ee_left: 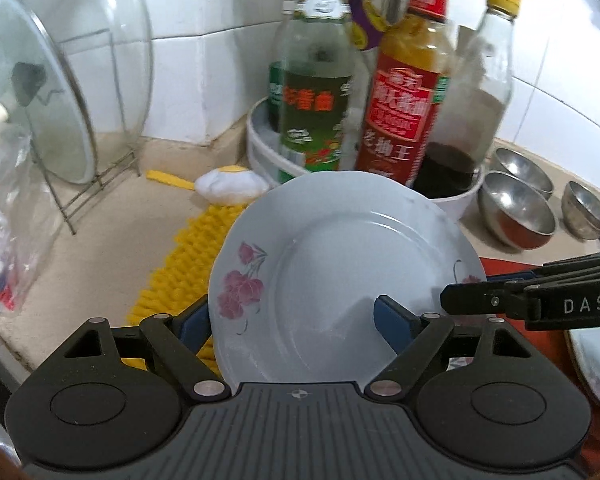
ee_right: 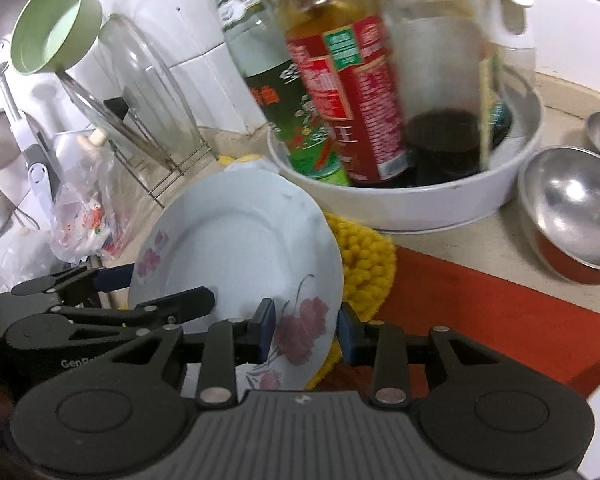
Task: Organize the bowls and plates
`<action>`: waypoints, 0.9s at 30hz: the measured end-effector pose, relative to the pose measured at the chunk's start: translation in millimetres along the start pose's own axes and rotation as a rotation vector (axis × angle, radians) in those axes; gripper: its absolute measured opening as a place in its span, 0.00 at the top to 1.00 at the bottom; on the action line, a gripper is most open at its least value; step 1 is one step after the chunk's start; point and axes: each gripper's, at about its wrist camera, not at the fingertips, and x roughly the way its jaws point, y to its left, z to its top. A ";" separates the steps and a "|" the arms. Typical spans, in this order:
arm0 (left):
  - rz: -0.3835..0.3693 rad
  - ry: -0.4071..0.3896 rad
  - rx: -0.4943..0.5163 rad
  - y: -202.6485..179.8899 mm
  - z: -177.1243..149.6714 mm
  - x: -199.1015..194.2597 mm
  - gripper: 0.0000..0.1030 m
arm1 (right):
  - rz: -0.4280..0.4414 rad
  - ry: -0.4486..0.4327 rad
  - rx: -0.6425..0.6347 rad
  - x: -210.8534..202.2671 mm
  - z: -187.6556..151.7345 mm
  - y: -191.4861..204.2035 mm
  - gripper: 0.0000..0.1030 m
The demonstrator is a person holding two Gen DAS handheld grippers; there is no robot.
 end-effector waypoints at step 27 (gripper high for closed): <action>-0.324 0.054 0.323 -181.2 -2.7 17.0 0.15 | -0.253 -0.144 0.310 -153.8 -88.5 -114.5 0.71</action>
